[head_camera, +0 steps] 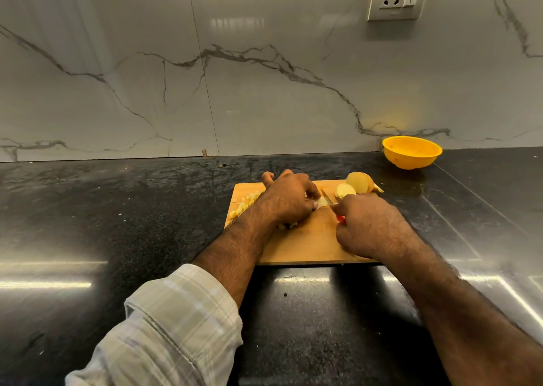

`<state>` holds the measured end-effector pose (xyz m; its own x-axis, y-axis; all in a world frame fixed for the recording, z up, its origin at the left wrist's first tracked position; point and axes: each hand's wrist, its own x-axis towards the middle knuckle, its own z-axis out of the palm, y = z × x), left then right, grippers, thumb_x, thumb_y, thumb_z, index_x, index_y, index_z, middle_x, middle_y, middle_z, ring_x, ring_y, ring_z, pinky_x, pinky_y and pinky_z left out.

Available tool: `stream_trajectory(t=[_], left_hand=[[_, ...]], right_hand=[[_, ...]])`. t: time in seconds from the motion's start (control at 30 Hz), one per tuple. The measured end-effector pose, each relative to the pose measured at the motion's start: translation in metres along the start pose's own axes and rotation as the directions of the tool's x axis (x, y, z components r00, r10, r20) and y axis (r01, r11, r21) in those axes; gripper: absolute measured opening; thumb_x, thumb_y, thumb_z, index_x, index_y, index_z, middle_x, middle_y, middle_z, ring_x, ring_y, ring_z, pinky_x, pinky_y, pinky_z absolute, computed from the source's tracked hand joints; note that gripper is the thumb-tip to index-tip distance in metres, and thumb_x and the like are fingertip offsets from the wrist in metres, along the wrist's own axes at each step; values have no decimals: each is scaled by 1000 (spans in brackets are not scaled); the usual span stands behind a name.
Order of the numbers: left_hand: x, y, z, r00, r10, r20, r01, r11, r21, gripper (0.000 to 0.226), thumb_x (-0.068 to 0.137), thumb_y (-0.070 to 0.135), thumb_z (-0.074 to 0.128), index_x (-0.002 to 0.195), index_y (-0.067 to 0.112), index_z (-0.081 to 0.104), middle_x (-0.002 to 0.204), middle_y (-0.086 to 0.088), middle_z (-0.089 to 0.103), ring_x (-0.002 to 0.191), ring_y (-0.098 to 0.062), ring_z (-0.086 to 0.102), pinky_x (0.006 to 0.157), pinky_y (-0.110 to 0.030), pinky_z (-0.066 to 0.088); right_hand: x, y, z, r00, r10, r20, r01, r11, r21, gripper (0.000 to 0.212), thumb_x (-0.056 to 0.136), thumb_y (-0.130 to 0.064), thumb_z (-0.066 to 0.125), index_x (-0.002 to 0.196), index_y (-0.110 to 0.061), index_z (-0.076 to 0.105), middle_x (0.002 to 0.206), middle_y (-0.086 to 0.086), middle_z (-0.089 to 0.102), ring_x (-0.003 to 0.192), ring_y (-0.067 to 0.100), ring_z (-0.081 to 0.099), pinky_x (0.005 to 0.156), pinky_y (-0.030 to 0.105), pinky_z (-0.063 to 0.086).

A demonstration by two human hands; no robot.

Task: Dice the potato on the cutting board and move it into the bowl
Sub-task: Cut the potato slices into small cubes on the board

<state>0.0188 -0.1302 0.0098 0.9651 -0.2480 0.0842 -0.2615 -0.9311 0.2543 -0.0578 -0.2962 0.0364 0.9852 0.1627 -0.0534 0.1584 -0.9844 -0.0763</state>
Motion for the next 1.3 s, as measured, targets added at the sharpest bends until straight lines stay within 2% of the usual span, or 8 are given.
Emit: stream_trajectory(t=[0.2, 0.4, 0.63, 0.87, 0.97, 1.13, 1.3], left_hand=[[1, -2, 0, 1000, 4, 23, -5, 1000, 19, 27, 100, 44, 66, 126, 42, 72, 148, 18, 54, 146, -17, 32, 117, -60, 11], [-3, -3, 2, 1000, 8, -4, -8, 1000, 12, 26, 100, 47, 66, 124, 41, 73, 144, 17, 56, 147, -18, 34, 119, -64, 9], [-5, -2, 0, 1000, 2, -14, -2, 1000, -5, 25, 100, 45, 67, 123, 40, 74, 145, 17, 57, 146, -17, 35, 119, -61, 13], [-11, -3, -5, 1000, -5, -29, 5, 1000, 27, 28, 98, 49, 69, 122, 37, 74, 147, 12, 57, 148, -19, 33, 121, -62, 8], [-11, -4, -6, 999, -7, -39, 7, 1000, 18, 27, 96, 52, 70, 117, 36, 77, 136, 15, 61, 144, -18, 37, 120, -62, 11], [-12, -2, -10, 1000, -20, -6, 20, 1000, 24, 26, 97, 43, 72, 122, 37, 76, 147, 12, 58, 148, -17, 34, 119, -57, 13], [-11, -7, -10, 999, -39, -3, 39, 999, 16, 22, 96, 40, 74, 117, 38, 77, 142, 16, 62, 144, -15, 40, 117, -57, 17]], right_hand=[[5, -4, 3, 1000, 13, -14, -12, 999, 45, 49, 96, -33, 67, 144, -26, 59, 128, 3, 66, 112, 22, 63, 94, 38, 60], [-1, -2, 2, 991, 14, -136, -8, 999, 51, 44, 99, -34, 61, 143, -30, 62, 128, 0, 69, 111, 21, 64, 88, 37, 60], [1, -11, 6, 997, -17, -76, 12, 998, -66, 39, 98, -37, 63, 135, -25, 62, 122, 3, 65, 106, 21, 61, 87, 37, 59], [-2, -8, 1, 991, -5, -135, 9, 999, 32, 42, 101, -34, 59, 143, -30, 62, 128, 0, 69, 110, 21, 64, 88, 37, 59], [-6, -11, 0, 994, -22, -112, 22, 1000, 1, 44, 100, -35, 61, 143, -30, 61, 128, 1, 68, 112, 21, 63, 90, 36, 58], [-2, -19, 1, 998, -45, -54, 41, 996, -77, 43, 98, -40, 65, 138, -24, 61, 125, 3, 66, 108, 21, 62, 91, 37, 60], [5, -20, 1, 999, -25, -40, 24, 999, -29, 44, 100, -36, 65, 142, -24, 59, 133, 3, 65, 115, 22, 63, 94, 38, 59]])
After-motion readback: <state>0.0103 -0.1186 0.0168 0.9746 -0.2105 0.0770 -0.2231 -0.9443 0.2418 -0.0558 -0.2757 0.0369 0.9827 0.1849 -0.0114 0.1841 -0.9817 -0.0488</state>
